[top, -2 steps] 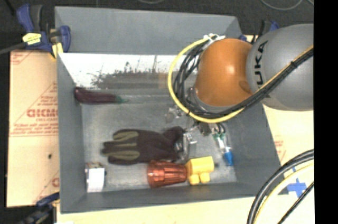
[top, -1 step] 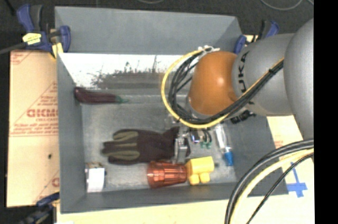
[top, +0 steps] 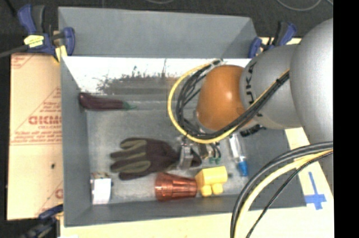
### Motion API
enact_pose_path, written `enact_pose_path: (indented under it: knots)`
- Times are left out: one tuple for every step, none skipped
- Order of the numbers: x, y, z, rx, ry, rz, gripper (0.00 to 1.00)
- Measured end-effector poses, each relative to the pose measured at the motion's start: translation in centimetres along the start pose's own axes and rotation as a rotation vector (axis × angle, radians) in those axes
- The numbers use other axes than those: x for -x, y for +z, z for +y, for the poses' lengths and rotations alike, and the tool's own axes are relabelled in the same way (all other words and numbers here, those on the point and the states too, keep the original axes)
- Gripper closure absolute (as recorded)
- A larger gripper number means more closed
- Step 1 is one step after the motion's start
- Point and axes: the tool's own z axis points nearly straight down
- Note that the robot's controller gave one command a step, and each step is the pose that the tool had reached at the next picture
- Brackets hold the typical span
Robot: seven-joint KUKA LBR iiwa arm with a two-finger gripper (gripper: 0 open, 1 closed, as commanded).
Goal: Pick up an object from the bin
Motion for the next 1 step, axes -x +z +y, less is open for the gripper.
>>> enact_pose_path:
  knots:
    - [0.00, 0.00, 0.00, 0.000, 0.000, 0.000, 1.00]
